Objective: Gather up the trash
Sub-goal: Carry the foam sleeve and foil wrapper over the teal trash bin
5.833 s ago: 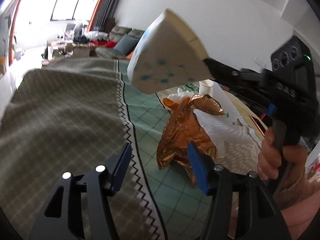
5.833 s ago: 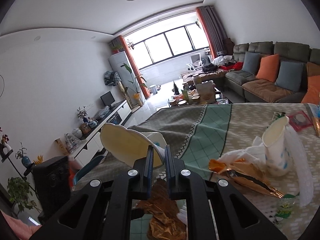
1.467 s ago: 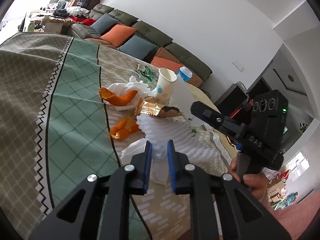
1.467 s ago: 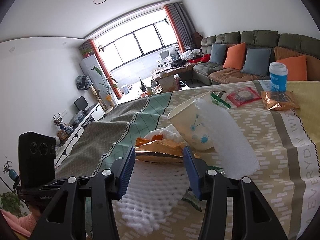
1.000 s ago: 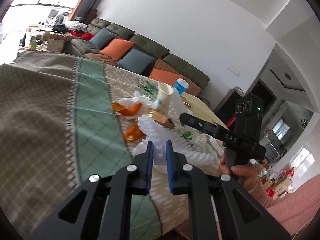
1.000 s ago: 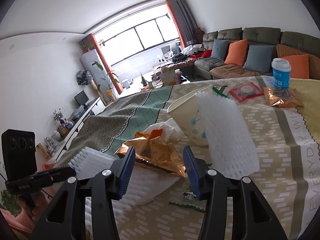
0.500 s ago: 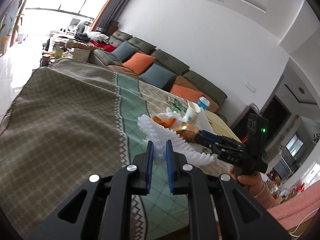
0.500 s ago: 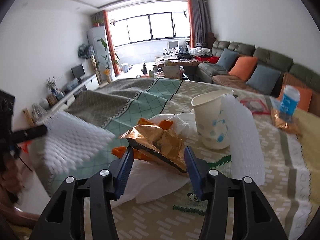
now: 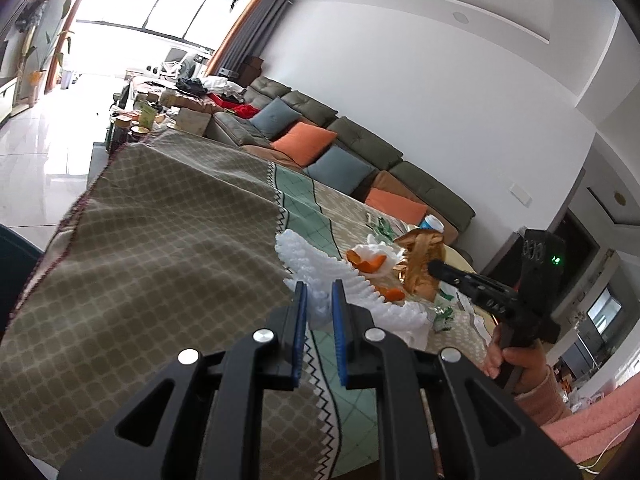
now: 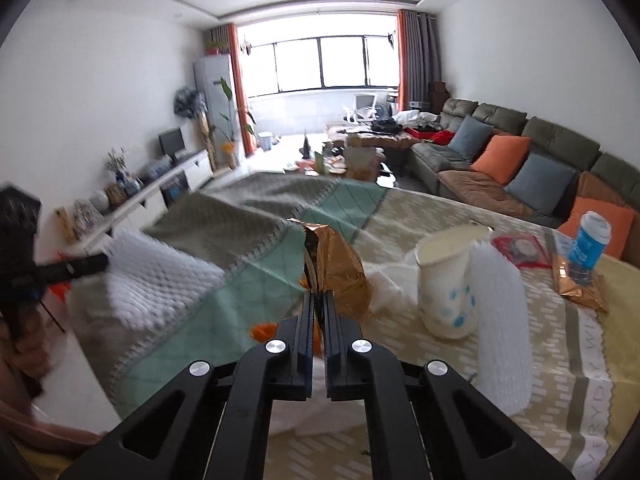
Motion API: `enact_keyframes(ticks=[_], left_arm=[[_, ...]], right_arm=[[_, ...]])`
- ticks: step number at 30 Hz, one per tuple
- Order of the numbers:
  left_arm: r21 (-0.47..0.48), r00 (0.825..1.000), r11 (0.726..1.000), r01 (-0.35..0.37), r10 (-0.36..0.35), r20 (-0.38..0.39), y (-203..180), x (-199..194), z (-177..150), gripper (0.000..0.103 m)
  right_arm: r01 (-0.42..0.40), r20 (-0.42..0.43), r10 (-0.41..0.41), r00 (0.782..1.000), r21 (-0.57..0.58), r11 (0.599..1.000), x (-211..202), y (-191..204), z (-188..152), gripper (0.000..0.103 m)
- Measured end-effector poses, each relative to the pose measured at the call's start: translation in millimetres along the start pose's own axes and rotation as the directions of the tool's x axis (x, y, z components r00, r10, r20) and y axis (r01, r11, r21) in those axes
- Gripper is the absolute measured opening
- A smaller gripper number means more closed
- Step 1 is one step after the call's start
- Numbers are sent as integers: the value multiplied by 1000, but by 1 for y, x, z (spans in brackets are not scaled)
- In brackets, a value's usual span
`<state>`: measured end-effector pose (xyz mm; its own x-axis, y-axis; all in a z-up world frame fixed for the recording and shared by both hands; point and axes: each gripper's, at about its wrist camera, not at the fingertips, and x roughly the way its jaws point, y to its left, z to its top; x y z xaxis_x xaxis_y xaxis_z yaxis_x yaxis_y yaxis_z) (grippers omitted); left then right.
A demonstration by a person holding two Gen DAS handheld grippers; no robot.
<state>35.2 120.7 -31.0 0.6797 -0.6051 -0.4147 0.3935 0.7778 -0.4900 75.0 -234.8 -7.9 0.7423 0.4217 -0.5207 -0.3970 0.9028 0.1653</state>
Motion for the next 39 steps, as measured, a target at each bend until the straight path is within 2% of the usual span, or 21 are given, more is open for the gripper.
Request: enact_keyframes(ticks=[4,8,12,18,27,35,39], left_arm=[[-10,1000,1000,-15,16,23,8,-11,1,14],[-17,998,999,-46,47,51,12,-25,-1,14],[-29,992,995,-91,94,84,19,-43,0,14],[-65,974,982,-178,185,132,35,-76,-2,14],[-135,927,944,-302,324,191,62,-131,-8,14],[-211,870,891,-403,444,215,83,-166,-14,14],[-245,844,863,-441,492,214,94,-179,-16,14]], right_arm=[[-92,15,91,996,36,995,0,9,10,4],[-189,14,189,982,37,981,8,29,17,4],[-282,-2,283,959,25,959,24,57,24,4],[-394,-37,393,919,-6,919,50,98,34,4],[-531,-104,525,845,-49,846,86,160,45,4],[-619,-163,608,777,-25,785,123,201,56,4],[-644,-182,631,754,-22,764,137,221,61,4]])
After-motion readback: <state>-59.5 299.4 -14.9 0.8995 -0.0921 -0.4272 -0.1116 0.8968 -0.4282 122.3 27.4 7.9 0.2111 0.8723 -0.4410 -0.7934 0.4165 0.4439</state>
